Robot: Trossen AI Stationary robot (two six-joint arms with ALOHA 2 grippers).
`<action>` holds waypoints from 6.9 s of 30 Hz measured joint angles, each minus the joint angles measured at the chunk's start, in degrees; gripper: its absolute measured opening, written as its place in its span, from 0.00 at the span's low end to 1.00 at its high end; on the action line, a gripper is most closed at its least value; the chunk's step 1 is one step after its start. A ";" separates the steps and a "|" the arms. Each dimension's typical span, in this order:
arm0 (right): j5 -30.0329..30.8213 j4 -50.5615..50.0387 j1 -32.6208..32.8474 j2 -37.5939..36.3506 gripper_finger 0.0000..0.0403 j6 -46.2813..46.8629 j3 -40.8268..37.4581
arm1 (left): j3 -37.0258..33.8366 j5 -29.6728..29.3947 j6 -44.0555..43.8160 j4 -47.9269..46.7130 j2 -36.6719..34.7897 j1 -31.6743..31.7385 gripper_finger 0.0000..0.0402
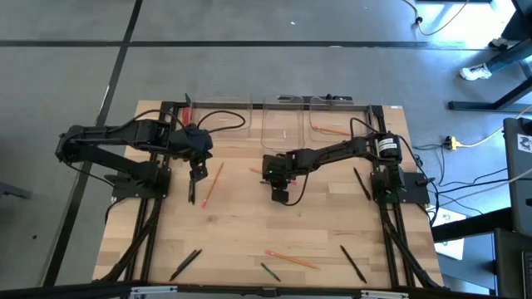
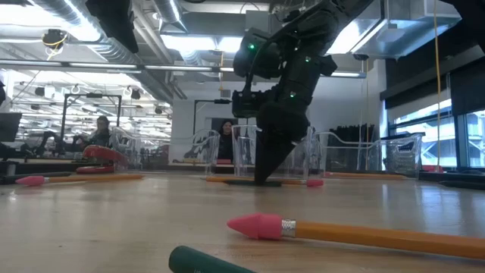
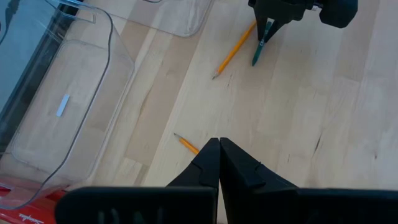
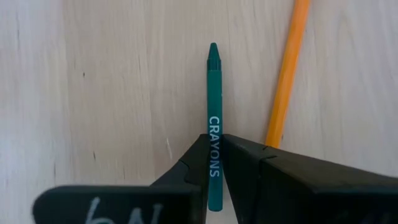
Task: Sort crayons/erasers/pens/pencils in bins
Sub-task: Put the green crayon into the middle transparent bin, then put the black pen into the left transparent bin
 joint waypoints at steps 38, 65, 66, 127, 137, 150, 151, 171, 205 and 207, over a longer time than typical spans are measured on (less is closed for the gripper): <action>-0.27 1.01 0.11 2.70 0.25 -5.61 0.37 | 0.00 0.00 0.01 -0.02 0.00 -0.02 0.00; -0.61 3.95 0.11 3.02 0.08 -3.89 0.13 | 0.00 0.00 0.00 0.00 0.00 -0.02 0.00; -0.61 3.99 0.11 3.02 0.07 -3.89 0.13 | 0.00 0.00 0.00 0.00 0.00 -0.02 0.00; 3.91 -40.46 -15.13 1.49 0.08 -5.67 43.99 | 0.00 -1.61 1.45 0.00 -0.02 0.02 0.00; 1.93 -34.24 -25.42 1.52 0.08 -10.44 31.22 | 0.00 -1.74 1.46 1.29 -0.02 1.40 0.00; 1.49 -14.81 -30.08 1.55 0.08 -16.04 15.95 | 0.00 -1.77 0.98 2.67 -0.02 4.28 0.00; 1.51 -13.86 -29.96 1.55 0.08 -16.41 15.61 | 0.00 -1.76 0.96 2.67 -0.02 4.47 0.00; 0.42 -10.65 -30.12 4.57 0.08 -17.66 14.95 | 0.00 -1.75 -1.69 2.58 0.00 5.31 0.00; -0.09 -27.99 -27.20 4.70 0.20 -13.52 42.03 | 0.00 -1.26 -47.23 -17.24 0.02 0.74 0.00; -1.03 -30.63 -25.77 4.70 0.19 -14.85 45.37 | -0.35 -0.20 -50.59 -17.47 0.01 -0.93 0.00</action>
